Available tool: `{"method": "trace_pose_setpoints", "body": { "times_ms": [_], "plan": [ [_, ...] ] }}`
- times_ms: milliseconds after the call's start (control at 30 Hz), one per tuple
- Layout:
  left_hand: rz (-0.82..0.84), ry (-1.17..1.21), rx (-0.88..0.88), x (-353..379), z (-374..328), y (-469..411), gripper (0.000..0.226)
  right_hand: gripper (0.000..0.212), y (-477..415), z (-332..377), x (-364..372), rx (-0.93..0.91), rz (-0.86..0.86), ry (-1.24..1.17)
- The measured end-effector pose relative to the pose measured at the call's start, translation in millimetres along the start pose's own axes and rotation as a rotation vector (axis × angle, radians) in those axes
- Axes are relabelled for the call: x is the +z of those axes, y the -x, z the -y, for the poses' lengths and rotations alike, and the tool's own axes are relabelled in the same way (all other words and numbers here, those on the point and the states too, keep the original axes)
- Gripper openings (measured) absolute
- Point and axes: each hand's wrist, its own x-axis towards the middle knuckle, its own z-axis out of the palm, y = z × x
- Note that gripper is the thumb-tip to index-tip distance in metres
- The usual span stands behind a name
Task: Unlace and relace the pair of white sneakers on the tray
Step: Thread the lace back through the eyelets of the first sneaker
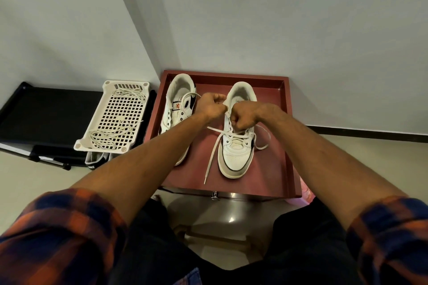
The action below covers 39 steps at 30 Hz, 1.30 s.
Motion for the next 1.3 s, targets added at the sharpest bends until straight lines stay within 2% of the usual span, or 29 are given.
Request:
{"method": "trace_pose_setpoints", "body": {
  "times_ms": [67,167,233,333,400,467,533,600,833,967,1167,1300],
  "plan": [
    [0.031,-0.080,0.011,0,-1,-1,0.043,0.017,0,-5,3,-0.014,-0.041,-0.031],
    [0.080,-0.221,0.001,2,-6,4,0.058,0.007,3,-10,3,-0.004,-0.059,-0.081],
    [0.093,-0.312,-0.004,4,-10,6,0.043,0.012,1,-11,4,0.010,-0.076,-0.109],
    [0.094,-0.255,-0.074,4,-16,6,0.015,0.011,3,-5,7,-0.025,-0.143,-0.114],
    [0.100,-0.169,-0.130,4,-18,4,0.015,0.015,6,-5,8,-0.031,-0.201,-0.140],
    [0.070,-0.112,-0.150,3,-19,5,0.017,0.027,8,-11,7,-0.022,-0.263,-0.261],
    [0.044,-0.076,-0.156,6,-17,5,0.016,0.027,11,-21,4,0.008,-0.307,-0.409],
    [0.030,-0.068,-0.161,9,-14,4,0.016,0.022,13,-27,0,0.015,-0.284,-0.467],
    [0.034,-0.063,-0.153,8,-13,5,0.016,0.017,7,-7,-1,0.010,-0.071,-0.231],
    [0.032,-0.049,-0.154,8,-13,5,0.016,0.016,7,-7,8,-0.018,-0.121,-0.147],
    [0.042,-0.037,-0.160,7,-12,5,0.015,0.027,13,-25,1,-0.010,-0.154,-0.405],
    [0.024,-0.067,-0.147,7,-12,6,0.016,0.023,6,-14,-1,0.022,-0.121,-0.292]
  ]
}}
